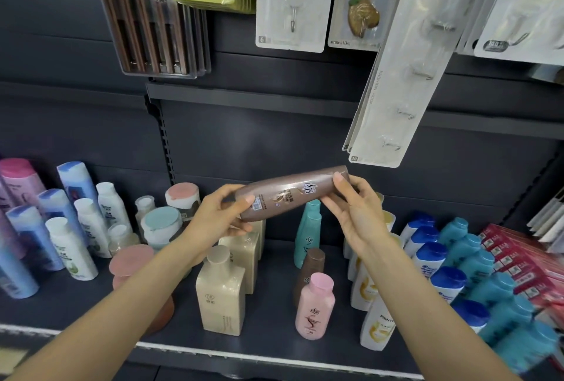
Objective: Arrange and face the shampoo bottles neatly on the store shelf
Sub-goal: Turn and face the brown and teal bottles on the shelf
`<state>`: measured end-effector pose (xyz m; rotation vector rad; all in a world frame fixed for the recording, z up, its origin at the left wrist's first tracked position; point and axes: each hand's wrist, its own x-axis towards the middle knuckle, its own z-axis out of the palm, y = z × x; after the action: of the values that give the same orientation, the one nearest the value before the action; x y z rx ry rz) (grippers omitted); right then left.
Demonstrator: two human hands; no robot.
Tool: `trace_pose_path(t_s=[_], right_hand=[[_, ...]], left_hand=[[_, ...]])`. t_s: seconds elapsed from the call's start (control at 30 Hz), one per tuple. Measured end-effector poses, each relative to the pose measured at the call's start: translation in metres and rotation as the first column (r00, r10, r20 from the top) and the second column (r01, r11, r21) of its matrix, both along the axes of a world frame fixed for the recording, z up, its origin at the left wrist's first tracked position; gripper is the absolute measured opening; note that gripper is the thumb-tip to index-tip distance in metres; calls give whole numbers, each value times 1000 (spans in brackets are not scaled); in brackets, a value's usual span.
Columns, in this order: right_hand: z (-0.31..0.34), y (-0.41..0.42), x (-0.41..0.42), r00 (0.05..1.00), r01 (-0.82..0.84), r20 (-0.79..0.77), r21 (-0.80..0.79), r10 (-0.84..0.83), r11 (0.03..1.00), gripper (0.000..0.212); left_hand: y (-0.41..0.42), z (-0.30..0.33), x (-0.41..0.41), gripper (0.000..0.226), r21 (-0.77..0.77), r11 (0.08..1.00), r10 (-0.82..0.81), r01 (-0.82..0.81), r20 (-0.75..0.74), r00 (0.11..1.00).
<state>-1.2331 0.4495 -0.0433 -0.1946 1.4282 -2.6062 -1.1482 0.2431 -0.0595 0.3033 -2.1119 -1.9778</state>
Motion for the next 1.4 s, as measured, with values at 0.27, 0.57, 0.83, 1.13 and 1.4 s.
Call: trace_pose_path(t_s=[0.27,0.57,0.83,1.13,1.4], right_hand=[[6,6,-3,980,120,-181,183,-87,976,20],[-19,2,-24,885,315,-463,522,-47,793,23],[-61,-1,-40,920,219,-372,747,121,628,34],[-86,-1,-48,911,194,-316,896,264,400,27],[-99,-5,-56,942,82,-164,958,292,275,29]], left_hand=[[-9,-19,-17,17,-399,917,-11,3,-18,1000],[-24,-39,-22,51,-893,439,0,100,112,994],[-25,-56,-19,59,-890,424,-1,167,185,983],[-26,-62,-16,53,-862,493,13,120,145,989],[-28,-65,-17,53,-849,515,17,118,148,989]])
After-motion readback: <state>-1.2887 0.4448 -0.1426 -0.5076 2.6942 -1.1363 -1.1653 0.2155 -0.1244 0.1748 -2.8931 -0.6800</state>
